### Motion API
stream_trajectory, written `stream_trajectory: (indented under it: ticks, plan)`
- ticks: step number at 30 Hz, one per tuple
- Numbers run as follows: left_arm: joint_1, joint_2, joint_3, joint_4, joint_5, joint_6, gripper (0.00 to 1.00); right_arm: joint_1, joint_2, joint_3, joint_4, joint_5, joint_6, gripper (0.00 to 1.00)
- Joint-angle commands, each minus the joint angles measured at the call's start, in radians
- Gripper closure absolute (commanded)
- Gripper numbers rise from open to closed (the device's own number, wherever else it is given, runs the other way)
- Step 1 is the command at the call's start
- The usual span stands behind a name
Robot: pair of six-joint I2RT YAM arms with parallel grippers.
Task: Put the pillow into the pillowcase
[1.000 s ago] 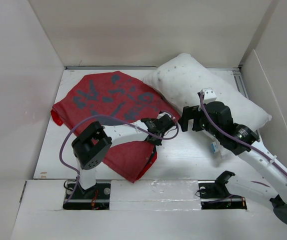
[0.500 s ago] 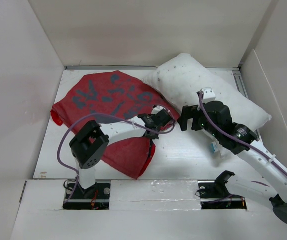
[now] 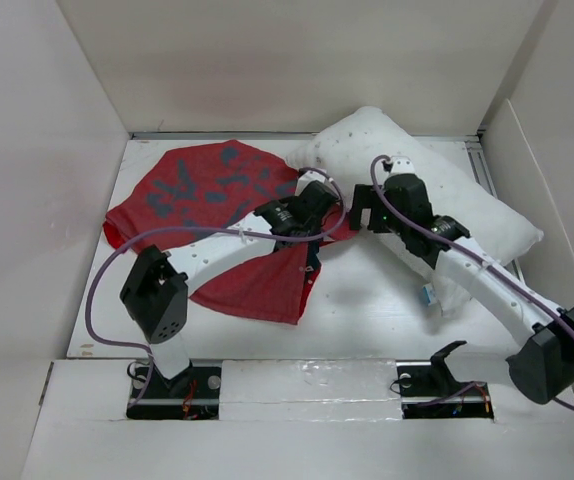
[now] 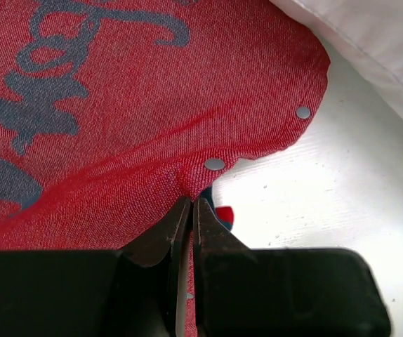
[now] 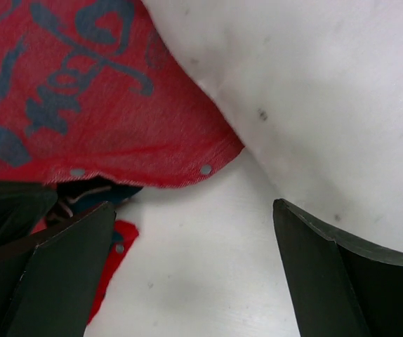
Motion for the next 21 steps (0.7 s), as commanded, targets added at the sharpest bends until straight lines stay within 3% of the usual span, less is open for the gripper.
stream_trajectory:
  ticks: [1,5,10,15,17,18,19,21]
  plan:
    - [0.050,-0.062,0.010,0.054,0.046,0.013,1.00,-0.090,-0.013,0.056,0.174,-0.088,0.007,0.01]
    - [0.100,-0.085,0.072,0.029,0.047,0.024,1.00,-0.145,0.040,0.102,0.183,-0.142,-0.013,0.01]
    - [0.192,-0.123,0.107,0.009,0.013,-0.074,1.00,-0.188,0.157,0.203,0.270,-0.136,-0.144,0.01]
    - [0.331,-0.134,0.142,0.009,0.105,-0.102,1.00,-0.187,0.505,0.568,0.143,-0.012,-0.262,0.01]
    - [0.344,-0.120,0.181,-0.010,0.128,-0.090,1.00,-0.168,0.634,0.704,0.038,0.110,-0.309,0.01]
    - [0.353,-0.108,0.181,-0.021,0.128,-0.081,1.00,-0.153,0.703,0.848,-0.007,0.138,-0.320,0.01]
    - [0.353,-0.108,0.181,-0.021,0.137,-0.081,1.00,-0.153,0.836,0.913,-0.045,0.139,-0.331,0.01]
    - [0.362,-0.108,0.181,-0.010,0.169,-0.081,1.00,-0.153,0.950,1.047,-0.113,0.120,-0.340,0.01]
